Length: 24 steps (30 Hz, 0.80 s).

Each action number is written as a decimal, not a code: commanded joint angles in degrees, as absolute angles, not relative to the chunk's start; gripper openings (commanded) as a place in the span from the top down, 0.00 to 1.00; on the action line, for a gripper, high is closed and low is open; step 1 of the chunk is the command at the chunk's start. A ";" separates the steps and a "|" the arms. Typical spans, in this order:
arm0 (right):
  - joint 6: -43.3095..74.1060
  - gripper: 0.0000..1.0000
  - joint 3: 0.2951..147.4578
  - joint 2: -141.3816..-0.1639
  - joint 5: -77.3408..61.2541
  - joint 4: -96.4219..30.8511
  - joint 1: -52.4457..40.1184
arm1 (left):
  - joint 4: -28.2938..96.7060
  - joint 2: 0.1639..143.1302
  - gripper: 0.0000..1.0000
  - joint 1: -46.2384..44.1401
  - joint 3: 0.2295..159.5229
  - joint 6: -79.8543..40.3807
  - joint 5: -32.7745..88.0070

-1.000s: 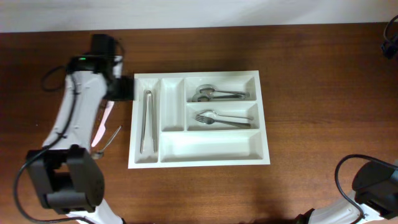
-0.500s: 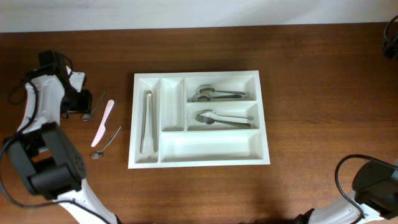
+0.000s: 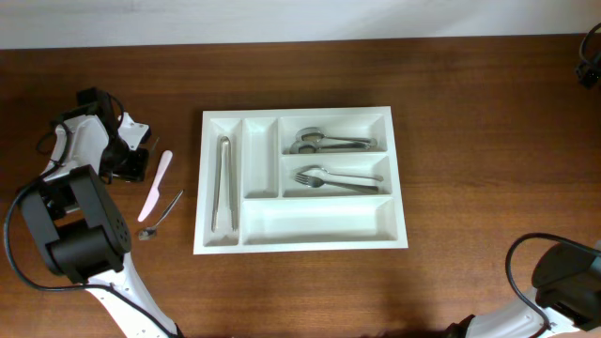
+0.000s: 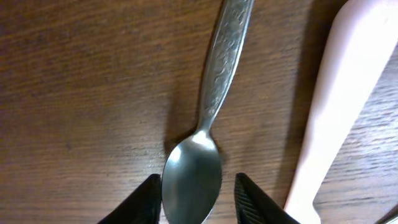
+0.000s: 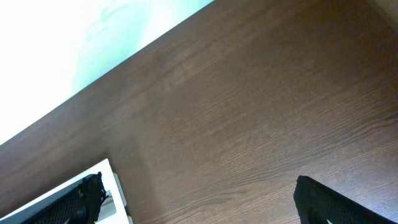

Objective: Pack container
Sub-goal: 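Move the left gripper back to the small spoon and lower onto it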

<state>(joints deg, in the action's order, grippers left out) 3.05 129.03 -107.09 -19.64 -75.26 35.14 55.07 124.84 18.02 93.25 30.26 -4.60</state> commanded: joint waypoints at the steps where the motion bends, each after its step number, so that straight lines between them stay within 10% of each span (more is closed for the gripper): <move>1: 3.49 0.01 128.79 -107.20 -20.38 -75.24 35.27 | 55.31 125.36 0.64 18.13 92.88 31.33 -8.40; 24: 3.49 0.01 128.79 -107.20 -20.36 -75.24 35.27 | 55.79 125.67 0.55 17.69 92.86 14.09 -10.68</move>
<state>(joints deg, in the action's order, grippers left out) 3.03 129.03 -107.09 -19.64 -75.26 35.14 54.87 124.86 17.96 93.25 24.93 -14.41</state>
